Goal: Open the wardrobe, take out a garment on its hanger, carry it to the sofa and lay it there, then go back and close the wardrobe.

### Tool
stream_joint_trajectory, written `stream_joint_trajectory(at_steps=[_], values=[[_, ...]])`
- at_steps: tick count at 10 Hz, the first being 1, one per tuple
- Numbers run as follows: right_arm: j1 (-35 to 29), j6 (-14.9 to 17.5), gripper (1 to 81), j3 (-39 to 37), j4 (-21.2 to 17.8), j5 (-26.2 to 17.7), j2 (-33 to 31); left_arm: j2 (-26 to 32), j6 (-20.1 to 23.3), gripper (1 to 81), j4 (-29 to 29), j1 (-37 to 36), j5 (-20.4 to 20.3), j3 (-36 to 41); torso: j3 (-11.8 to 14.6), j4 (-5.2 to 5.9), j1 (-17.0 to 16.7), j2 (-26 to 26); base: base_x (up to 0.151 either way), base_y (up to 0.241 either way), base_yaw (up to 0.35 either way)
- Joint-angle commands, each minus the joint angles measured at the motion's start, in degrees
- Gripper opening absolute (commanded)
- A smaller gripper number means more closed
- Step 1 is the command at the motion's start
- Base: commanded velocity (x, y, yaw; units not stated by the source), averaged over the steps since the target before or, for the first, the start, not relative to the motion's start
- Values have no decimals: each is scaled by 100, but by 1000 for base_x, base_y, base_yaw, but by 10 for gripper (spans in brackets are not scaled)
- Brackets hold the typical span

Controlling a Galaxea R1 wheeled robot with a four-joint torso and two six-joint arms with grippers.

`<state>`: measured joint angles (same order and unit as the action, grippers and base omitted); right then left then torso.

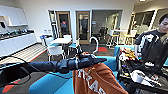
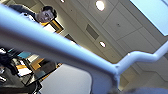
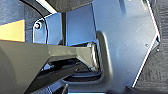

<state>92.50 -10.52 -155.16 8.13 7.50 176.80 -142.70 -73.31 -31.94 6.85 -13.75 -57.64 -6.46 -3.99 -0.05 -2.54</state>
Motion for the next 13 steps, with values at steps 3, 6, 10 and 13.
stream_joint_trajectory(at_steps=[3,6,10,13], values=[[-201,41,811,75,57,-310,77,4,107,10,-84,-1041,-374,95,-374,0,8,5,93,0,0],[-192,41,811,75,57,-310,77,4,107,10,-84,-1041,-374,103,-570,0,13,9,93,0,0],[-210,41,811,75,66,-310,77,13,107,10,-84,-1041,-374,103,-559,0,10,9,93,0,0],[-219,50,811,75,66,-319,86,118,116,10,-84,-1049,-383,103,-561,0,17,11,31,0,0]])
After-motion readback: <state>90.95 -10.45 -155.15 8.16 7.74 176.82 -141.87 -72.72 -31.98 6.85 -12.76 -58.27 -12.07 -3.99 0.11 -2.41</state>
